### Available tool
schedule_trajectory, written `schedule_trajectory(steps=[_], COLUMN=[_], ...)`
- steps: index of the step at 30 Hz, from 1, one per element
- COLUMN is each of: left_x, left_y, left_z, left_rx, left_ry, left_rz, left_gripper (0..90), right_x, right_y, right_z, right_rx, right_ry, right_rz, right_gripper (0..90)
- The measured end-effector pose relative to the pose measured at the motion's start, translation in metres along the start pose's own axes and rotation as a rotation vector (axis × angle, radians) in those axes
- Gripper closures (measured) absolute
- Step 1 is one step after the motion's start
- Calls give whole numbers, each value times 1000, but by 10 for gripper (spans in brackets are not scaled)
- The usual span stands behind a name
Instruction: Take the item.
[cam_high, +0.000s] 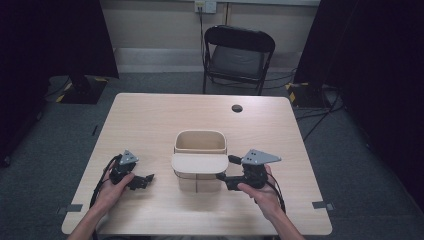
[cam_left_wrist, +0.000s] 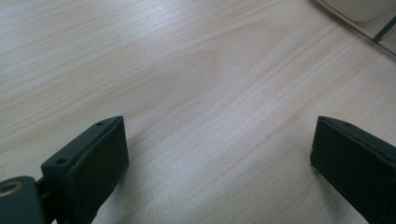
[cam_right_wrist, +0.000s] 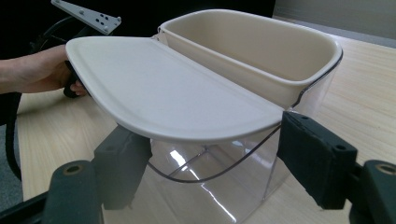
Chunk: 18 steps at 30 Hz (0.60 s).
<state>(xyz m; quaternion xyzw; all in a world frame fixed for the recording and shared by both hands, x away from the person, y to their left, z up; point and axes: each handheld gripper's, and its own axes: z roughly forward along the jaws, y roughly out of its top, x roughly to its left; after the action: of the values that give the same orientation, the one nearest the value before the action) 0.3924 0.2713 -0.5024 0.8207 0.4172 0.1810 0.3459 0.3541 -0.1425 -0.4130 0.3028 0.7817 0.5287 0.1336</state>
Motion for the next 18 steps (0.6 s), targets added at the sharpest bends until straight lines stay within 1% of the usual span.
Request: schedule_trajectory(steps=[3, 8, 18], left_x=[0, 0, 0], left_y=[0, 0, 0], left_z=[0, 0, 0], left_rx=[0, 0, 0], left_ry=[0, 0, 0], left_rz=[0, 0, 0], left_gripper=[36, 36, 36], right_x=[-1, -1, -2], right_y=[0, 1, 1], right_z=[1, 2, 2], right_rx=[2, -11, -19], right_ry=[-7, -10, -7], right_rz=[-2, 4, 14], right_gripper=[256, 259, 259])
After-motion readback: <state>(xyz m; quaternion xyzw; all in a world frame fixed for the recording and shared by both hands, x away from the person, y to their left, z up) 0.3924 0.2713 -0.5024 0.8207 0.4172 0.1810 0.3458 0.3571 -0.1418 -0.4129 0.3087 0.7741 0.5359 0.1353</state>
